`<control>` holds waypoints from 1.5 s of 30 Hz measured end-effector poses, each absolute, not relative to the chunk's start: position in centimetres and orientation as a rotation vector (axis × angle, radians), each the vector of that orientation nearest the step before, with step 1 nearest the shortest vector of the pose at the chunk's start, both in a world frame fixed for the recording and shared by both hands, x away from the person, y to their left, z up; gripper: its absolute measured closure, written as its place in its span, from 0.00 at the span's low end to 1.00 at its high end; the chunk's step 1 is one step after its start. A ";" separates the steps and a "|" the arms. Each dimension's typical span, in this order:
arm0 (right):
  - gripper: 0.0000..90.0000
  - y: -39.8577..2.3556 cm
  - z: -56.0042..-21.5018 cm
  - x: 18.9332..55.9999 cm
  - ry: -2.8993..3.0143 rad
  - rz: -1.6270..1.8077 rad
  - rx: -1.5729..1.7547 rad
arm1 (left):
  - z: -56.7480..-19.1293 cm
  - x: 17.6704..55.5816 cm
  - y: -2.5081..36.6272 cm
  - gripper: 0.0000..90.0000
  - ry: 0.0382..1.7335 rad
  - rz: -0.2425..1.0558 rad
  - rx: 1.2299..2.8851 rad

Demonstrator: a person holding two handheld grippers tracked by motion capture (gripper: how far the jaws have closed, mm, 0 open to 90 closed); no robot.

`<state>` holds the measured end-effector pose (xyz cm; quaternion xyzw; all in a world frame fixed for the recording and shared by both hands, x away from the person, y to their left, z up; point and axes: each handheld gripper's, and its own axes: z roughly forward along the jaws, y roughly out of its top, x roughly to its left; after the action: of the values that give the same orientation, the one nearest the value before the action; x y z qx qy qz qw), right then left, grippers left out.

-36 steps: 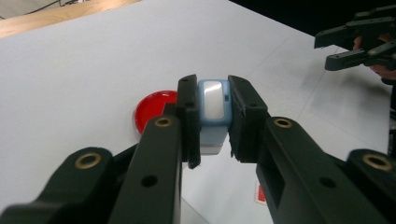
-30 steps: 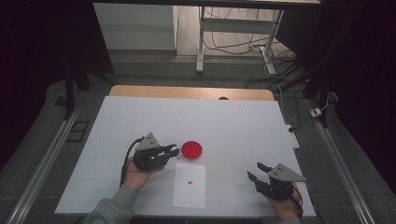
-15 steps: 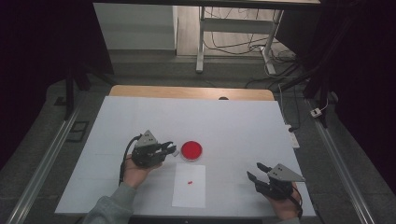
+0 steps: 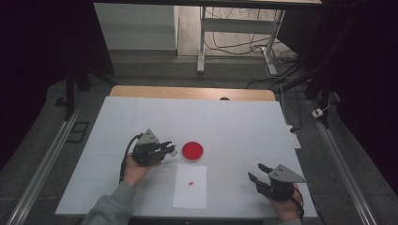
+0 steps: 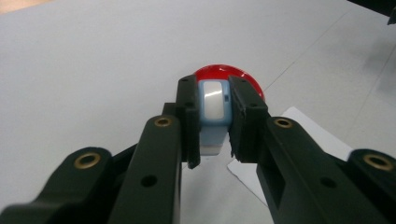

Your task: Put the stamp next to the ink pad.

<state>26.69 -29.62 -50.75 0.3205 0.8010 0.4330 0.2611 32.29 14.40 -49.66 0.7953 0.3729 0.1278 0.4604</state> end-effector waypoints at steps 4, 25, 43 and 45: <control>0.52 -29.6 -50.8 26.7 2.172 1.170 0.868 | -50.0 32.6 14.3 0.84 0.926 0.307 1.970; 0.52 -29.4 -50.9 26.8 2.180 1.163 0.865 | -51.6 34.1 12.7 0.83 0.940 0.324 2.081; 0.52 -29.5 -50.9 26.7 2.174 1.171 0.866 | -51.3 34.0 13.0 0.48 0.964 0.320 2.011; 0.52 -29.5 -50.9 26.7 2.176 1.166 0.866 | -51.1 33.9 13.0 0.42 0.967 0.321 1.999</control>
<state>26.74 -29.54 -50.86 0.3197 0.8032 0.4303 0.2597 33.88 13.03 -51.14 0.8026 0.3884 0.1290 0.4339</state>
